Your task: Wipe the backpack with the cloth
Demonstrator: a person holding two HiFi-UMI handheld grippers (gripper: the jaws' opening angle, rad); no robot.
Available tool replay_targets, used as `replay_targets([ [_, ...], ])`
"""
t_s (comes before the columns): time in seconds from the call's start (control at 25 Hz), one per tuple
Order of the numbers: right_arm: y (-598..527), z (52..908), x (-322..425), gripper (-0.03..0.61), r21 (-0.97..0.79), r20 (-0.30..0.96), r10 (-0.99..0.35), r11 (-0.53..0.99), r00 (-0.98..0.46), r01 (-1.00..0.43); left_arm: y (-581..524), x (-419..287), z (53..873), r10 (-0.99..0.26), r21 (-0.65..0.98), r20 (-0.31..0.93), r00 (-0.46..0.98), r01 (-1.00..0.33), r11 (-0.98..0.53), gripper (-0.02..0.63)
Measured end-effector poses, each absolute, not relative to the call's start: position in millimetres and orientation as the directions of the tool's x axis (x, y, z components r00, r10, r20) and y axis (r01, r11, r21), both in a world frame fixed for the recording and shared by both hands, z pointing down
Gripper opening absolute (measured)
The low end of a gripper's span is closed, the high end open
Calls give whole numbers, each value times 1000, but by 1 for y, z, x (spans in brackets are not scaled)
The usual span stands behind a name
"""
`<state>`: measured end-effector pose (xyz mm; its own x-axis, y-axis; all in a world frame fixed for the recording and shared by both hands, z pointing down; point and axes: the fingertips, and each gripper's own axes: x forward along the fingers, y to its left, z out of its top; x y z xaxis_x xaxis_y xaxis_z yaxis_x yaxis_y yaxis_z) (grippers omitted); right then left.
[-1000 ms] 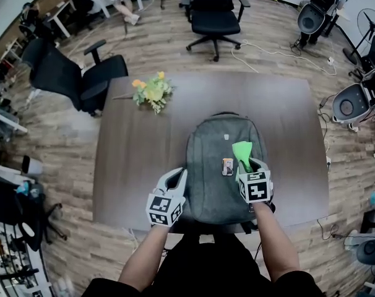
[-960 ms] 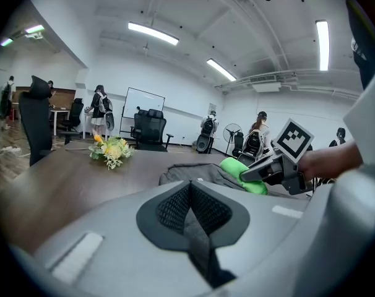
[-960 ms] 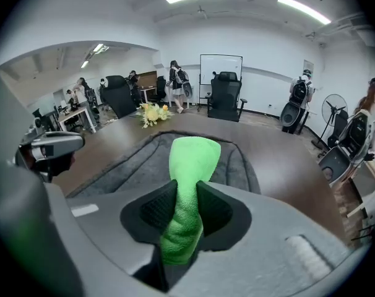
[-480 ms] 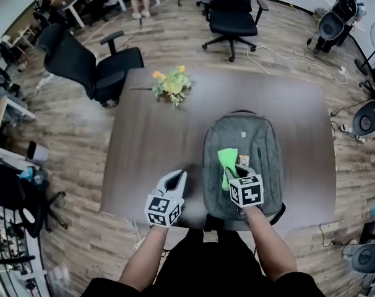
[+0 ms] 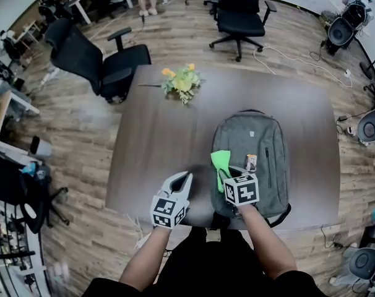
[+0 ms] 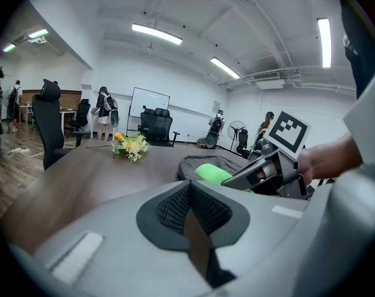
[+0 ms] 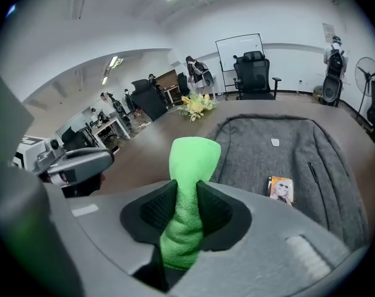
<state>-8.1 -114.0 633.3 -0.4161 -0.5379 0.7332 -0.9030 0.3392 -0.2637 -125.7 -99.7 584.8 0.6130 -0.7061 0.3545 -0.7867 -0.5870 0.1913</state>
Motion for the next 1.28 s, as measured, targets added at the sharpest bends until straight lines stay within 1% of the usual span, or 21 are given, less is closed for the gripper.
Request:
replay_targets([
  [0.16,-114,639,5,97,-201,760,-537,340,-366,-919,-99,-120,587,-694,201,354,627,-776,-598,20],
  [0.32,-113,645,25,97,-200,773,-530,317,-348,-927,-100,-110,589,-673,214,355,649,-757,-617,20],
  [0.64,-108,647,79,98,-83,811,-542,266,-221,-960,-100,-87,591,-646,215,362,672,-735,-644,20],
  [1.0,-102,648,129,98,-32,823,-551,196,-137,-980,-101,-55,585,-612,203,349,709,-695,-689,20],
  [1.16,-99,646,150,98,-54,821,-556,152,-130,-987,-102,-47,586,-605,201,355,713,-690,-695,20],
  [1.28,-99,644,167,98,-15,824,-560,137,-90,-990,-102,-41,587,-598,199,357,718,-684,-702,20],
])
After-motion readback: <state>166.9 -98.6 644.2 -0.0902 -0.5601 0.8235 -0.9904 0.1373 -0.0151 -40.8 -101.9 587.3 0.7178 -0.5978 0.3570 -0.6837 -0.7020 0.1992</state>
